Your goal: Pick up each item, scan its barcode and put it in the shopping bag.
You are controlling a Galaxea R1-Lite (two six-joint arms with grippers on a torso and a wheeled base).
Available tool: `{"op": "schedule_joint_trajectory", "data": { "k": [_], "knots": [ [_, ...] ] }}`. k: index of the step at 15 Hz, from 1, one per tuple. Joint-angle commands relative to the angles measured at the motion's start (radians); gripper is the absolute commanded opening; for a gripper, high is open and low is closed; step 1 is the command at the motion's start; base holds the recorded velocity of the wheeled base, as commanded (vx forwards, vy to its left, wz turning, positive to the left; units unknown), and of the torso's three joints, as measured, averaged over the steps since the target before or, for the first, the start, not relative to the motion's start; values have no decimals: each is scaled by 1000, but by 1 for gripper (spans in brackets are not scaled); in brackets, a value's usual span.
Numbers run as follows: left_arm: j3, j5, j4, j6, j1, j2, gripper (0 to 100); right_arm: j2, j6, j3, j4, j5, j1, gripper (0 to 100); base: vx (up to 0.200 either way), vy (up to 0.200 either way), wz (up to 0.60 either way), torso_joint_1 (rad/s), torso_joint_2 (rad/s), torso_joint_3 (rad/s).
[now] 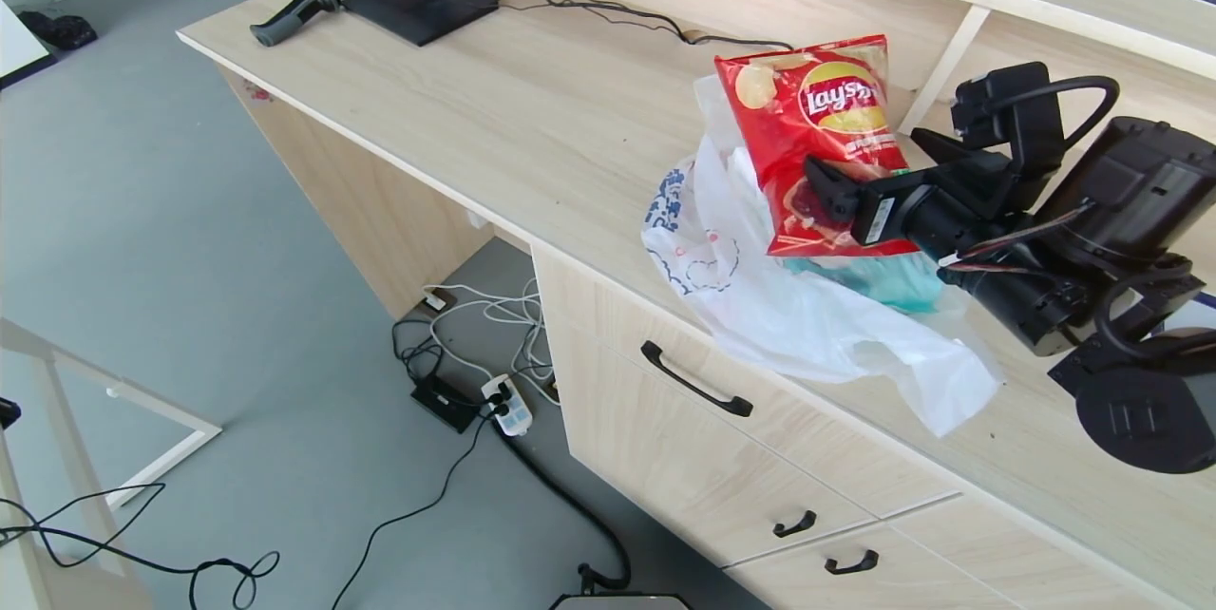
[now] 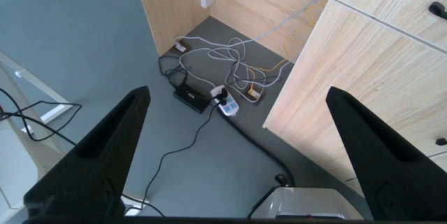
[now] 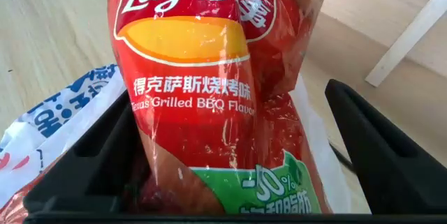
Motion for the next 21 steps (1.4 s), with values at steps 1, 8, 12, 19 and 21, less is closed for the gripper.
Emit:
{"op": "schedule_joint_trajectory", "data": {
  "k": [1,8,12,19,21],
  "knots": [
    [0,0,1,0,0,2,100,1,8,-22,-1,0,-12,100,0,0,0,0,0,0],
    [0,0,1,0,0,2,100,2,6,32,-5,11,-38,100,0,0,0,0,0,0],
    [0,0,1,-2,0,2,100,-2,-2,41,-47,20,-69,100,0,0,0,0,0,0],
    [0,0,4,-2,0,2,100,-25,15,133,-143,147,-67,100,0,0,0,0,0,0],
    [0,0,4,-2,0,2,100,-41,20,133,-148,180,-69,100,0,0,0,0,0,0]
  ]
}}
